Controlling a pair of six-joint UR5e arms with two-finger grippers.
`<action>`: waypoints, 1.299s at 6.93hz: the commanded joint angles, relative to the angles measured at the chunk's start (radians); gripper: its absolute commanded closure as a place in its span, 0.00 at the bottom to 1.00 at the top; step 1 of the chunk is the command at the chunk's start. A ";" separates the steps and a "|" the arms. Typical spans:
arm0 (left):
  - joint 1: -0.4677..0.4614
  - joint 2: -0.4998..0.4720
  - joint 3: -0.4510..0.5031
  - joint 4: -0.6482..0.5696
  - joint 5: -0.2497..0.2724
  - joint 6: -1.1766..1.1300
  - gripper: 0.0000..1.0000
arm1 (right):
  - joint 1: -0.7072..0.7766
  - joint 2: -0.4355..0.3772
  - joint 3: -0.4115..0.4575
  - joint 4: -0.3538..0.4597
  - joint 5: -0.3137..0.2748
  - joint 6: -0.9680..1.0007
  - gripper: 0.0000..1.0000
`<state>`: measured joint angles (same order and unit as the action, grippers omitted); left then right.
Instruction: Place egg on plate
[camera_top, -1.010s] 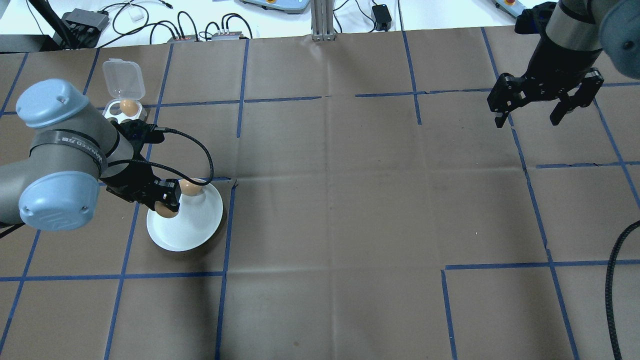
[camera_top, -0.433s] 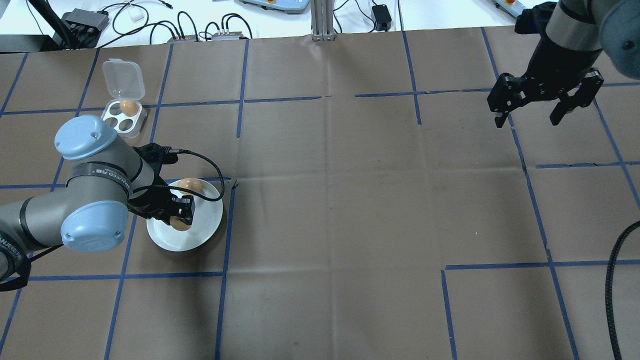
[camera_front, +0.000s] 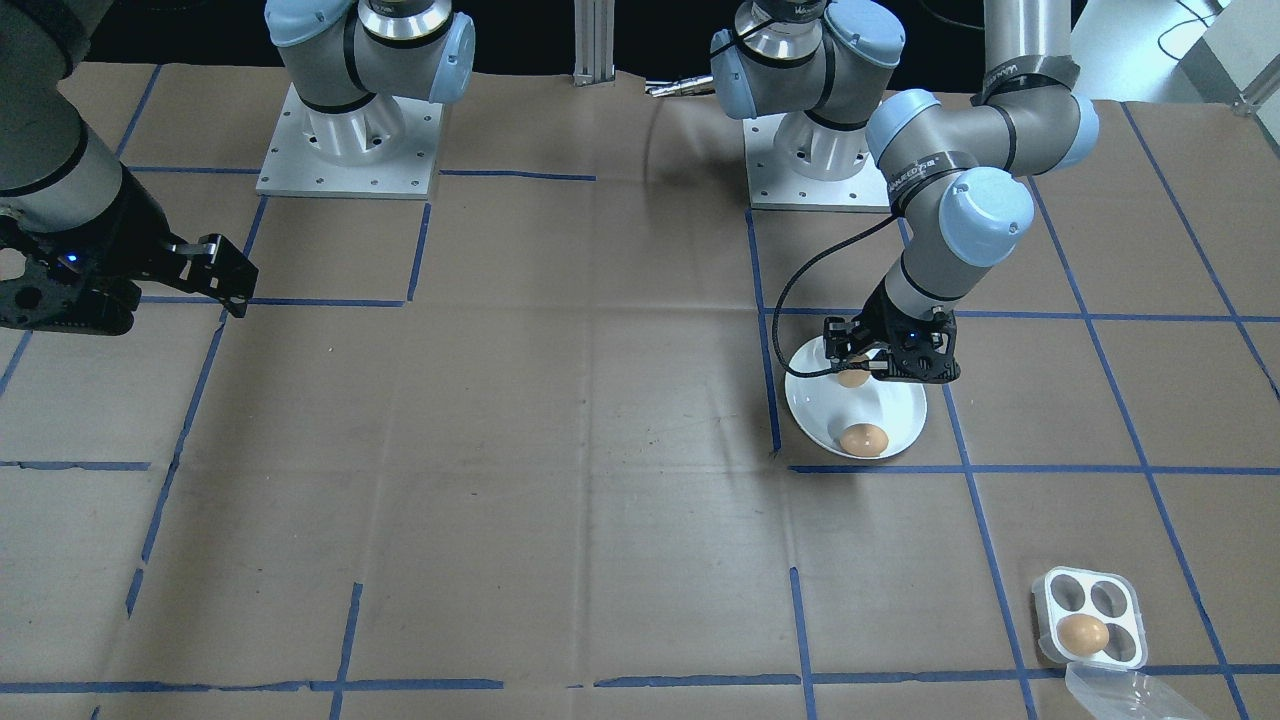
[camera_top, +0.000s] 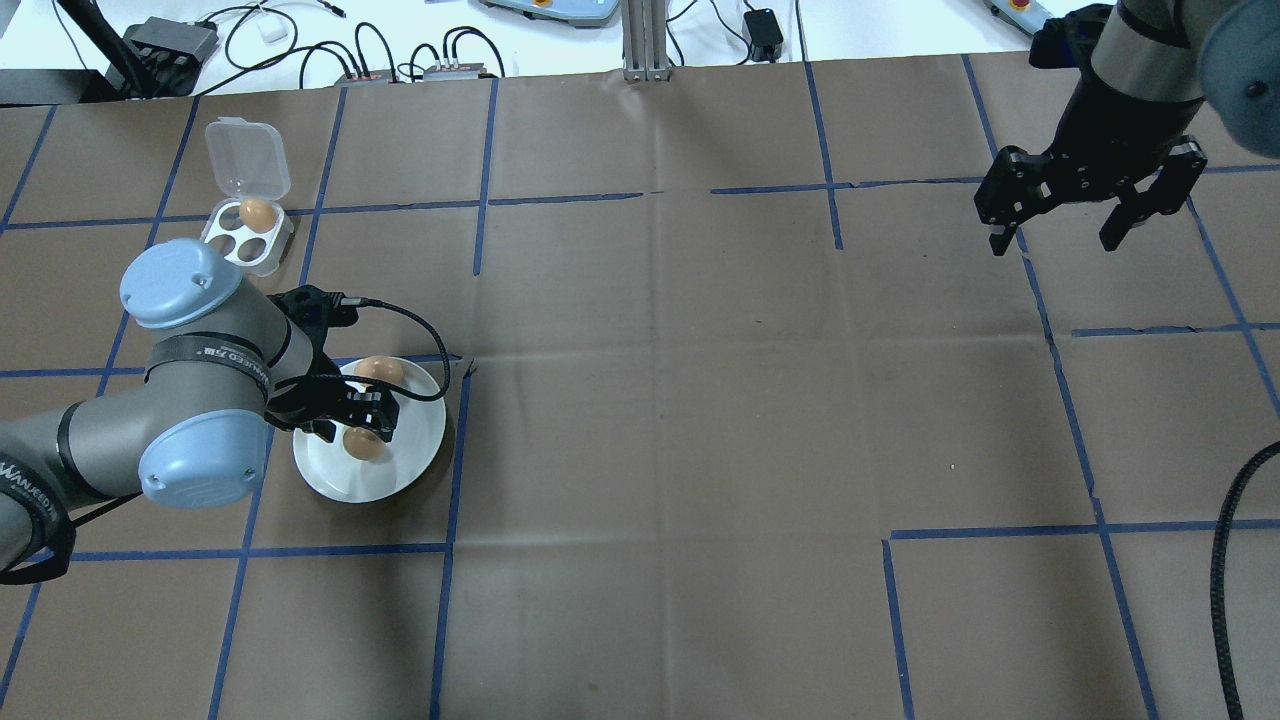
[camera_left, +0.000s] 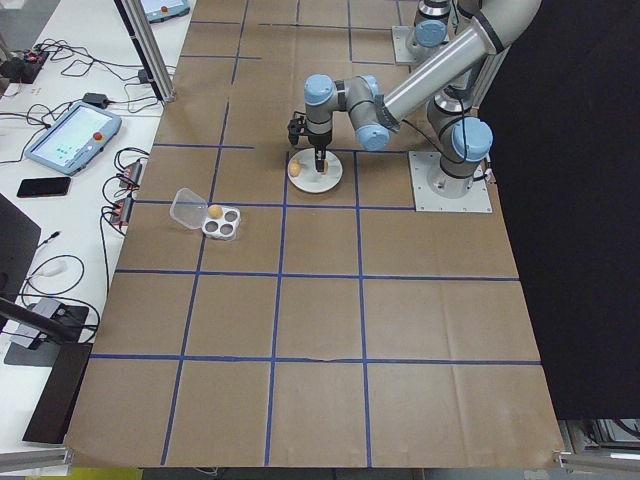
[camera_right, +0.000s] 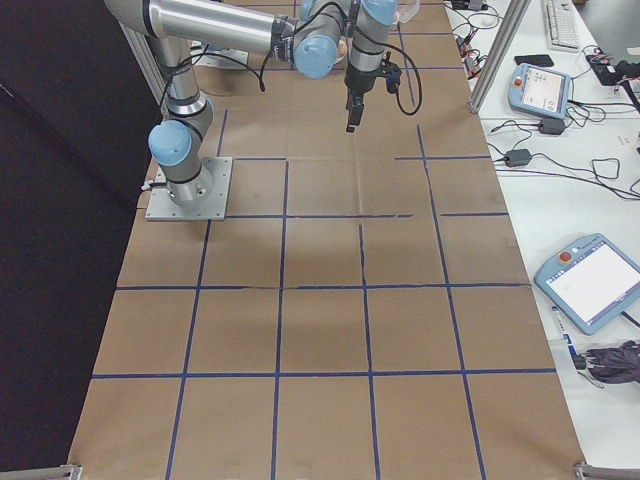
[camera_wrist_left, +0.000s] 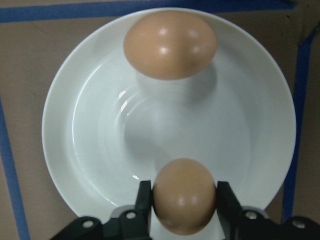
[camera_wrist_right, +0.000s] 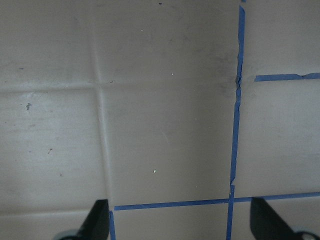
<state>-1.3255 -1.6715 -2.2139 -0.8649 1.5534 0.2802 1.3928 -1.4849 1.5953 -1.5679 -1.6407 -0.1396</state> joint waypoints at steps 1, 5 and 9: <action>0.000 0.030 0.055 -0.011 0.002 0.000 0.00 | 0.000 0.000 0.000 0.000 0.001 0.000 0.00; 0.009 0.049 0.423 -0.475 0.002 -0.007 0.00 | 0.000 0.000 0.000 -0.001 -0.001 0.000 0.00; 0.112 -0.211 0.687 -0.456 -0.003 -0.020 0.00 | 0.000 0.000 0.000 0.000 -0.001 0.000 0.00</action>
<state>-1.2397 -1.7796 -1.6264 -1.3344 1.5537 0.2498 1.3929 -1.4848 1.5954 -1.5684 -1.6413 -0.1396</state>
